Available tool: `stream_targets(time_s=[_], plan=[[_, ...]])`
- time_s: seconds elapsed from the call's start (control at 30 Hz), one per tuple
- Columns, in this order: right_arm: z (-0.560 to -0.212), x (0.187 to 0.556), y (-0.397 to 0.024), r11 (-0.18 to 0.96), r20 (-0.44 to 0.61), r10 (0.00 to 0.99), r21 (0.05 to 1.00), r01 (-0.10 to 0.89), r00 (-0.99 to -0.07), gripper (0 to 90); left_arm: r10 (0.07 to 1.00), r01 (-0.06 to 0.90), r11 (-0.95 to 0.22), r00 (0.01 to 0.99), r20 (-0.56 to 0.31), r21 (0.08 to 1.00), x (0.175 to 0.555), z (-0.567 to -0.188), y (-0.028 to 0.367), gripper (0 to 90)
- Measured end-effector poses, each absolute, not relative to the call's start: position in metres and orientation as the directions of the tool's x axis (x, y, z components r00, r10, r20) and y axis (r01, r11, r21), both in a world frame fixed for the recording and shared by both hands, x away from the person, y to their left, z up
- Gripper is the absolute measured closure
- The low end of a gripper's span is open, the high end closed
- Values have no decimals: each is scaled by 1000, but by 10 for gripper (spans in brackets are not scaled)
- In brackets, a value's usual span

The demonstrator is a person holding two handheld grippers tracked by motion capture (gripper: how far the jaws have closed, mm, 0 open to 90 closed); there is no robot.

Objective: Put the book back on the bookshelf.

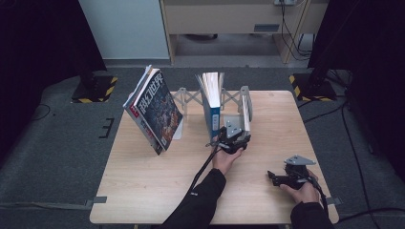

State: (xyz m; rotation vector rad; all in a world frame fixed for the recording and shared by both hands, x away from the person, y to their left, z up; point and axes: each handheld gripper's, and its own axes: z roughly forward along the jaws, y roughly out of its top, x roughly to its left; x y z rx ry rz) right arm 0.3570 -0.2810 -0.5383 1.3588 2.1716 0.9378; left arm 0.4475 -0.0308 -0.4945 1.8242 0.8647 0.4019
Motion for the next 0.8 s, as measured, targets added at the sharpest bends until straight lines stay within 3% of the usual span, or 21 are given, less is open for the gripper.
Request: stream_targets(time_s=[0.8], plan=[[-538, 357, -281, 297, 8, 898, 725, 621, -439, 113, 649, 326, -322, 760, -43, 889, 407, -468, 16, 458]])
